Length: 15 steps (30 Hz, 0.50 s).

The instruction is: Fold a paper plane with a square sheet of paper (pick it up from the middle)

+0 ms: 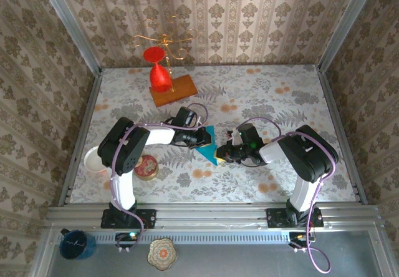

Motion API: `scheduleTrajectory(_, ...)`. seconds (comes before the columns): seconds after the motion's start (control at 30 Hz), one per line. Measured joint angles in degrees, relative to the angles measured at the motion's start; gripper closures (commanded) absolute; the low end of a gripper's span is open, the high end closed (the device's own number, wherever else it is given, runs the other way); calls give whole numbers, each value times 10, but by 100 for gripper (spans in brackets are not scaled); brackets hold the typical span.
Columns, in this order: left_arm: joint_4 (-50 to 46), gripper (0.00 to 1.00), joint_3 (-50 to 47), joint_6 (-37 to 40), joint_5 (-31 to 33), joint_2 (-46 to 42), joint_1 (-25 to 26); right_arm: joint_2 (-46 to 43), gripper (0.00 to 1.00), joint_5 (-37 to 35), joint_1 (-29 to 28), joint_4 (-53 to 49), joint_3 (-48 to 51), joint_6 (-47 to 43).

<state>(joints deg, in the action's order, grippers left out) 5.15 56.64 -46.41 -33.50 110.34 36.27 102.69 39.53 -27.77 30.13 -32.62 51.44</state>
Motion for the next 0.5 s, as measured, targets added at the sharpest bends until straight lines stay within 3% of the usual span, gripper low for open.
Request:
scheduleTrajectory(0.3, -14, 87, 9, 2, -2, 4, 0, -15, 77, -5, 0, -16, -2, 0)
scheduleTrajectory(0.4, -15, 87, 9, 2, -2, 4, 0, -47, 64, -22, -1, -60, 0, -3)
scheduleTrajectory(0.5, -15, 87, 9, 3, -2, 4, -1, -103, 62, -49, -1, -136, 10, -9)
